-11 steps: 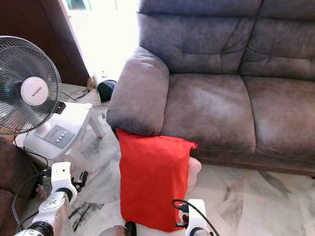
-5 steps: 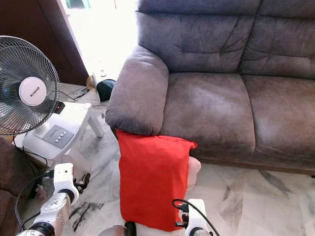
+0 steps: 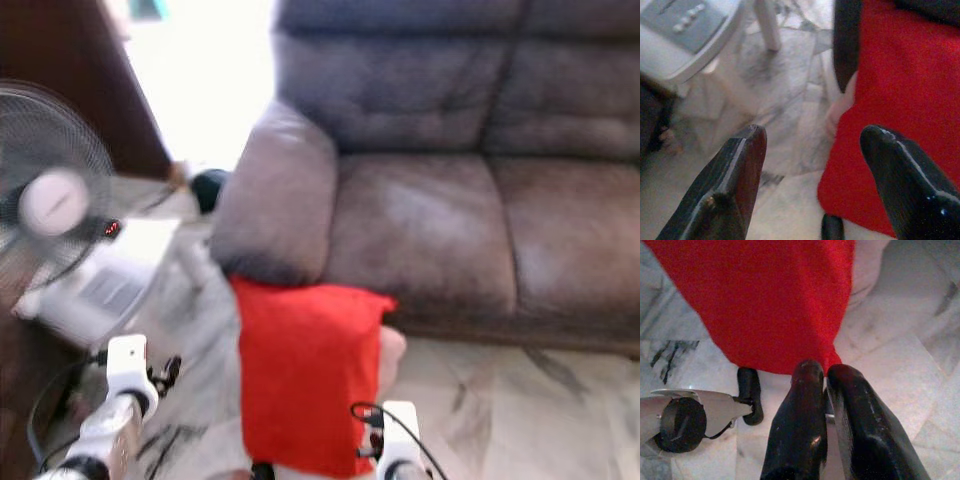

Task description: Move the pillow to the sofa from floor

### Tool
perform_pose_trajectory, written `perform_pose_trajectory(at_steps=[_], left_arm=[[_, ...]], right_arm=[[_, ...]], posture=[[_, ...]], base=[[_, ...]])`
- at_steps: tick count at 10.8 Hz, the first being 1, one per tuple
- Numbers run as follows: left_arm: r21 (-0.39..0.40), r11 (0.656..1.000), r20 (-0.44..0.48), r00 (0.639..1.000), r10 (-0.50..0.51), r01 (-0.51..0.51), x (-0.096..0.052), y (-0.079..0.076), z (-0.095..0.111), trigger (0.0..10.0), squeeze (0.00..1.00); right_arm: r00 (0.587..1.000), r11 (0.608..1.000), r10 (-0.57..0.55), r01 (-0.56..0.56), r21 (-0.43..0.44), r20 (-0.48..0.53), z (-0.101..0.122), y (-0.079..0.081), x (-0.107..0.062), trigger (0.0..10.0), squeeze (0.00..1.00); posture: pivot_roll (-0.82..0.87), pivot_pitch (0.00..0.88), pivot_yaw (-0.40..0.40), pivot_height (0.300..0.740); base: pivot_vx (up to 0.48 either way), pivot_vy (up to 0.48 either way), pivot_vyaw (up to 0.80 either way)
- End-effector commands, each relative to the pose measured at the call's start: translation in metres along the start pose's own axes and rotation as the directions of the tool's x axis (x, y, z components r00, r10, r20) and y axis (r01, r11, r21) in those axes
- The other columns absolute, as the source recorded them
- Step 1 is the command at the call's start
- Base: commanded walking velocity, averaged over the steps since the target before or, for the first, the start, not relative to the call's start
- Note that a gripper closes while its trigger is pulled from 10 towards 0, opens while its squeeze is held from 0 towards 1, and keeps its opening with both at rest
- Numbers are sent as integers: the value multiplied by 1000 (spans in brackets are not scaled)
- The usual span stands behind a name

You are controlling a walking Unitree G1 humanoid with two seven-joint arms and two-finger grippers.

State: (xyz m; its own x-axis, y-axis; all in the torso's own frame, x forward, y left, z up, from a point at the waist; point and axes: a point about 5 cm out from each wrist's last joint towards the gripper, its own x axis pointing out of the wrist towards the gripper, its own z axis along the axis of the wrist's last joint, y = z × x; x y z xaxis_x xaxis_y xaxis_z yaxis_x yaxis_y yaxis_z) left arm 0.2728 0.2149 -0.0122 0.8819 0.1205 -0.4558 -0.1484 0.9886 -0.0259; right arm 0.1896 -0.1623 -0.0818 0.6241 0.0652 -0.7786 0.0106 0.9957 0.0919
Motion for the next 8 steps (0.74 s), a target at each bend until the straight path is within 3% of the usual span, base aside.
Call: perform_pose_trajectory(at_steps=[1,4,8], left_arm=[[-6,1000,-34,999,7,-7,-2,3,-7,10000,0],[-1,1000,-33,999,8,-8,-2,3,-7,10000,0],[8,1000,-17,1000,9,-9,-2,3,-5,10000,0]], right_arm=[[1000,1000,-3,3,12,-14,-6,0,-1,10000,0],[1000,1000,-1,1,6,-16,-6,0,-1,10000,0],[1000,1000,3,-3,5,-17,-6,1,-1,10000,0]], posture=[[144,175,26,740],[143,168,26,740],[143,165,25,740]], base=[[274,0,0],[273,0,0],[0,0,0]])
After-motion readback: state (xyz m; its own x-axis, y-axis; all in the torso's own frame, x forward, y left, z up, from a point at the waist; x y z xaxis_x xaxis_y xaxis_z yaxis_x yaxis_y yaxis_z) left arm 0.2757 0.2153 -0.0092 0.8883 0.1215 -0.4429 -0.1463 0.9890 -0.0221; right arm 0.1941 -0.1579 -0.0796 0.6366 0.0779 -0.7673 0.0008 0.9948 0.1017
